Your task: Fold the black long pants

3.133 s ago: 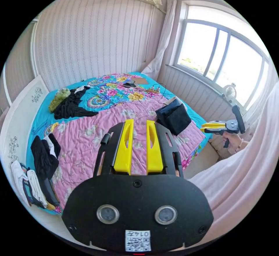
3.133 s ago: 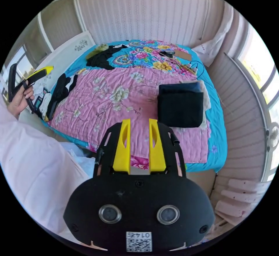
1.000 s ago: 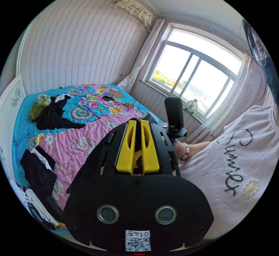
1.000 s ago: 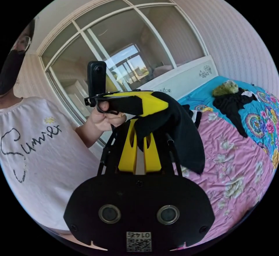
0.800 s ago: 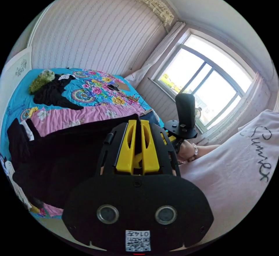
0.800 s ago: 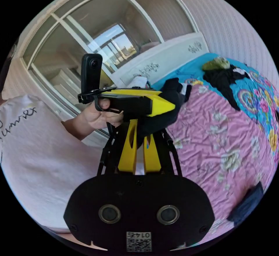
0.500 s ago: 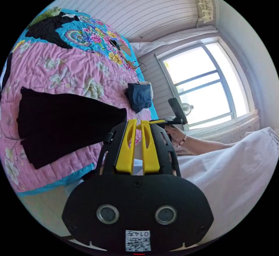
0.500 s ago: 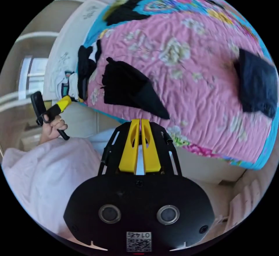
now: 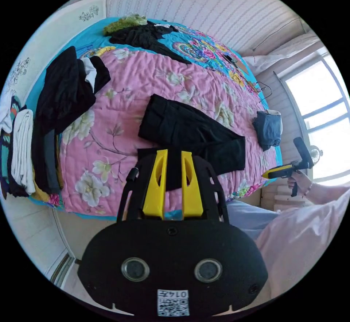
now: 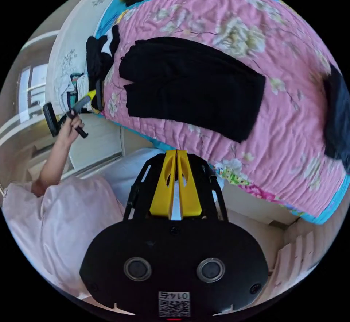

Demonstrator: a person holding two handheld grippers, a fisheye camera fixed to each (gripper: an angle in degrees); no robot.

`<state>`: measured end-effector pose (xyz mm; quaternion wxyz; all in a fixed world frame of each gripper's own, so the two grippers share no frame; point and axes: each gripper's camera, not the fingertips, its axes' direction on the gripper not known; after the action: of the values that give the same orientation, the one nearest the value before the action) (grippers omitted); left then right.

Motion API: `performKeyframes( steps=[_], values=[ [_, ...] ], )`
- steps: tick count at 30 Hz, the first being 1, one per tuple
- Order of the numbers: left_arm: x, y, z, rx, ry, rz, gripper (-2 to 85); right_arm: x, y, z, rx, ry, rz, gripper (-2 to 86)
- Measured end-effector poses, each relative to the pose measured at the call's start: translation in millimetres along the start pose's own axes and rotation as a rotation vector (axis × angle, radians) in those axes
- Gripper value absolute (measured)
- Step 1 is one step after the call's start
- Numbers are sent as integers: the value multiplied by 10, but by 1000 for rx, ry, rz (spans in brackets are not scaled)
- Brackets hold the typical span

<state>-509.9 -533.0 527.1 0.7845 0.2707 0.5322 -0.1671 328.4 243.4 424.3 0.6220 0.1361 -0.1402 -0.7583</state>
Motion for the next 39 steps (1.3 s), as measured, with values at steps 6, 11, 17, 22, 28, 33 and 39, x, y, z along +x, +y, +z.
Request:
performKeyframes(
  steps=[6,11,17,22,28,33,39],
  values=[
    [-356,-896,457,35,-93,30,67,-605,-1358,107,-18,140,-276,9],
    [-560,-1138,1032,-123,-90,35,86,-1064,-2042,500,-54,249,-509,70],
    [-647,-849,1200,-142,-164,164,87,-1414,-2417,1318,-33,508,-698,103],
    [-757,-657,1077,-118,-187,200,80,-1375,-2448,1540,92,591,-773,58],
    [-898,-329,740,-15,-144,206,8,-1093,-2516,1228,63,331,-706,15],
    [-1088,-68,237,37,-56,178,-8,-630,-2077,724,111,285,-571,9],
    [-1297,414,-647,107,82,194,-10,272,-1221,-260,136,554,-152,7]
  ],
)
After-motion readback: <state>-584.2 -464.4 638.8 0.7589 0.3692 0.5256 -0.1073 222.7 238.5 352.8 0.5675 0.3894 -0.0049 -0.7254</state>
